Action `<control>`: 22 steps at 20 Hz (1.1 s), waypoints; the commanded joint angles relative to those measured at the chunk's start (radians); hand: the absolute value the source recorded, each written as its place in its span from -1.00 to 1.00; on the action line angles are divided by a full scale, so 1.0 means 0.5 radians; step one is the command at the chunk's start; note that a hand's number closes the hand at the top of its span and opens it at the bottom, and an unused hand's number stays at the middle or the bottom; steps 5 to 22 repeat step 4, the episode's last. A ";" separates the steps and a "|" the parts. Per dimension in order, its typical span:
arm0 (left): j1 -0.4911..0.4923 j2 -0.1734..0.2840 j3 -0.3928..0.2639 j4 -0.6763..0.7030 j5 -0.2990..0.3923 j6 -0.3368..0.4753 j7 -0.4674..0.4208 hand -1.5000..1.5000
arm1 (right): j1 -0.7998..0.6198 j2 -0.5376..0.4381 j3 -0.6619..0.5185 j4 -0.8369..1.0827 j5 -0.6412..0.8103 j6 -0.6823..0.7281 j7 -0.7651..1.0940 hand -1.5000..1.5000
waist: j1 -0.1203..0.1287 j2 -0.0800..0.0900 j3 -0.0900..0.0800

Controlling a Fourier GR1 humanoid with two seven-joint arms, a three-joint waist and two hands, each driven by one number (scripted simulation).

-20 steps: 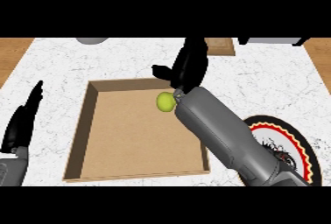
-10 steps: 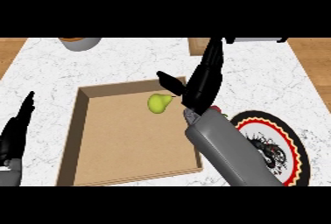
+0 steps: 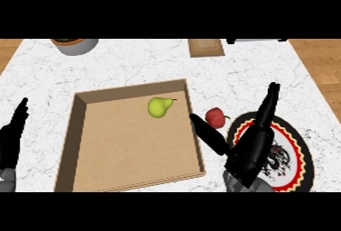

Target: Pick the pear from the plate and place it in the cardboard box

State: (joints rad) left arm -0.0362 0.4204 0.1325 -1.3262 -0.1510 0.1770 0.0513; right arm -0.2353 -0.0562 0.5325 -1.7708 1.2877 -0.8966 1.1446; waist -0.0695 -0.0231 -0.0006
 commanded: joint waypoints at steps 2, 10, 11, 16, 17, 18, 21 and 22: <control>-0.045 0.018 0.035 0.043 0.022 -0.029 -0.035 0.00 | 0.667 -0.200 0.246 -0.651 0.082 0.197 0.039 -1.00 | 0.026 0.020 0.000; 0.006 -0.015 0.010 -0.028 0.016 -0.020 -0.012 0.00 | 0.891 -0.256 0.327 -0.905 0.168 0.259 0.044 -1.00 | 0.045 0.018 0.000; 0.006 -0.015 0.010 -0.028 0.016 -0.020 -0.012 0.00 | 0.891 -0.256 0.327 -0.905 0.168 0.259 0.044 -1.00 | 0.045 0.018 0.000; 0.006 -0.015 0.010 -0.028 0.016 -0.020 -0.012 0.00 | 0.891 -0.256 0.327 -0.905 0.168 0.259 0.044 -1.00 | 0.045 0.018 0.000; 0.006 -0.015 0.010 -0.028 0.016 -0.020 -0.012 0.00 | 0.891 -0.256 0.327 -0.905 0.168 0.259 0.044 -1.00 | 0.045 0.018 0.000; 0.006 -0.015 0.010 -0.028 0.016 -0.020 -0.012 0.00 | 0.891 -0.256 0.327 -0.905 0.168 0.259 0.044 -1.00 | 0.045 0.018 0.000; 0.006 -0.015 0.010 -0.028 0.016 -0.020 -0.012 0.00 | 0.891 -0.256 0.327 -0.905 0.168 0.259 0.044 -1.00 | 0.045 0.018 0.000; 0.006 -0.015 0.010 -0.028 0.016 -0.020 -0.012 0.00 | 0.891 -0.256 0.327 -0.905 0.168 0.259 0.044 -1.00 | 0.045 0.018 0.000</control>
